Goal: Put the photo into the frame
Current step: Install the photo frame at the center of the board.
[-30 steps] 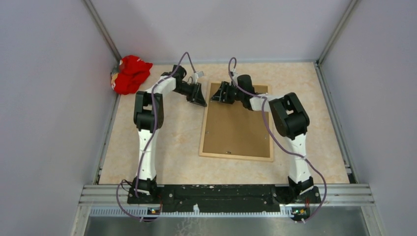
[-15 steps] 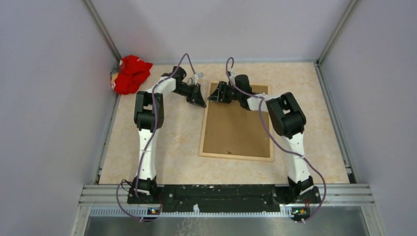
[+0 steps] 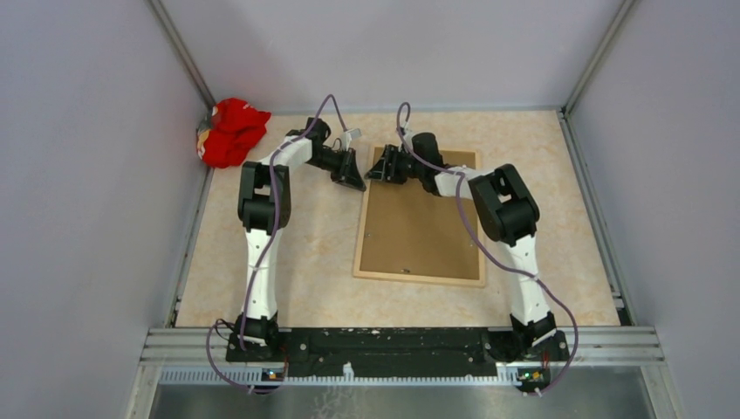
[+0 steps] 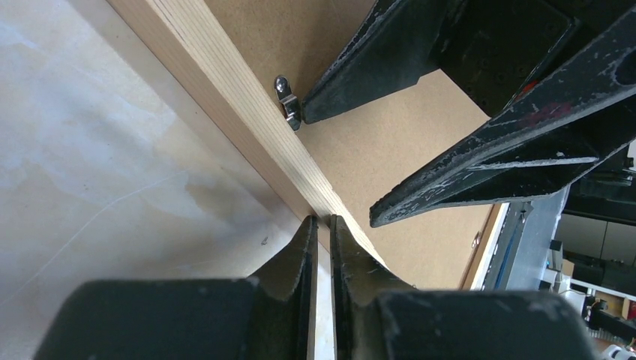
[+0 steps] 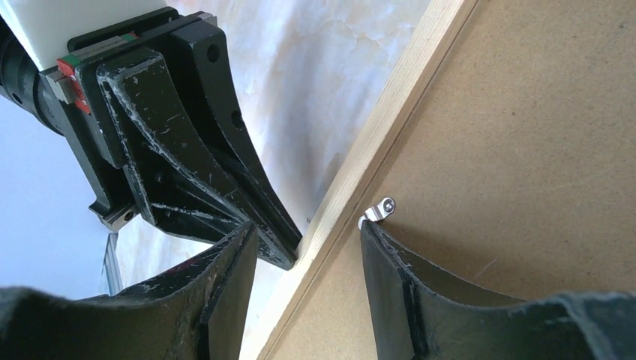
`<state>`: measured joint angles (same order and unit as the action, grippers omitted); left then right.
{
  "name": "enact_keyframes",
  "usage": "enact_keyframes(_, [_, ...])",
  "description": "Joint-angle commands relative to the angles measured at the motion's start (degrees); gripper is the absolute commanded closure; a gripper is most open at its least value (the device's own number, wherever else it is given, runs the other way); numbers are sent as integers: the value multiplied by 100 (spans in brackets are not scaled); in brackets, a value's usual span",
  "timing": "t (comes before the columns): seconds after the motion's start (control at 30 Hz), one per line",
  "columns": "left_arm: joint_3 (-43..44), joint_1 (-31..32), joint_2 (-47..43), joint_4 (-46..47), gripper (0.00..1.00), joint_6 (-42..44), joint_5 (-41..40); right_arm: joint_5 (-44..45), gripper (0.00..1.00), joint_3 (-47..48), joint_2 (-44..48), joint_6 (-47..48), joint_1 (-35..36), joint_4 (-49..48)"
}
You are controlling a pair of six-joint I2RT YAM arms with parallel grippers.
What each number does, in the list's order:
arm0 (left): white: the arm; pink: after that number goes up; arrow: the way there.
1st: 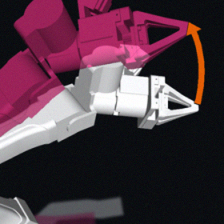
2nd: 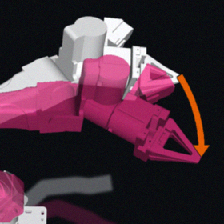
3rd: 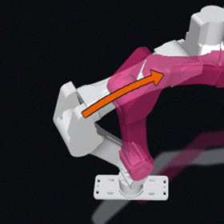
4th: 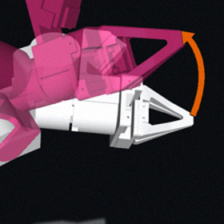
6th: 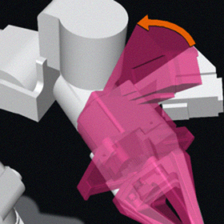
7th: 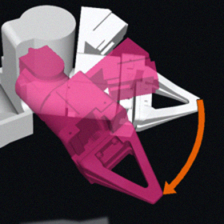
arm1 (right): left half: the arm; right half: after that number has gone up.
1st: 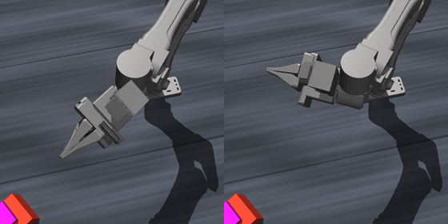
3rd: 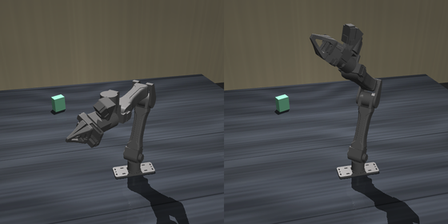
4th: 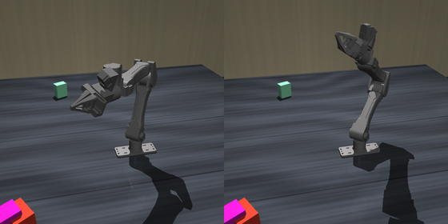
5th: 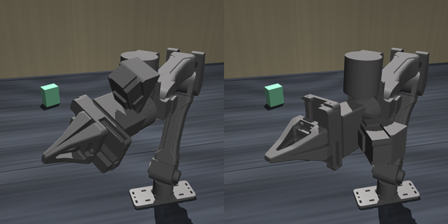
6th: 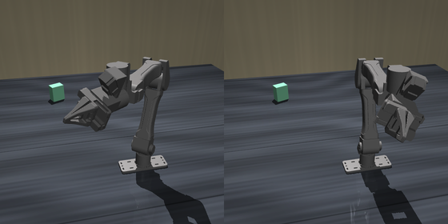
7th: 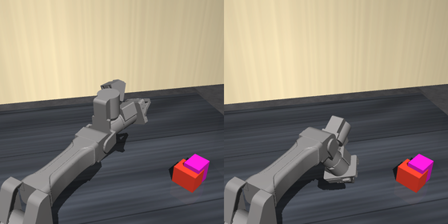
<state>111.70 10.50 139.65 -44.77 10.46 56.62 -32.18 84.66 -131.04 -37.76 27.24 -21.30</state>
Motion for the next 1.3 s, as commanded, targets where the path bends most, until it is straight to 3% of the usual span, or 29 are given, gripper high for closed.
enact_keyframes(0.0, [-63,40,133,-125,87,235,-250,118,47,372,-299,14,72,167])
enact_keyframes(0.57, [-5,40,82,-251,86,353,-274,11,48,734,-312,-128,83,166])
enact_keyframes(0.73, [117,1,-95,-458,81,550,-307,-90,40,340,535,-312,-120,-164])
enact_keyframes(0.87, [119,-47,-290,-762,76,881,-441,117,24,-201,1242,-275,-423,-136])
enact_keyframes(1.0, [-258,-48,-546,-921,74,1260,-779,763,20,-523,1846,127,-855,796])
enact_keyframes(1.17, [-1042,1,-976,-747,74,1660,-1187,2615,10,-1278,2743,361,-1658,2039])
enact_keyframes(1.27, [-1458,87,-1204,-603,74,1851,-1428,3170,7,-1674,3137,357,-2113,2340])
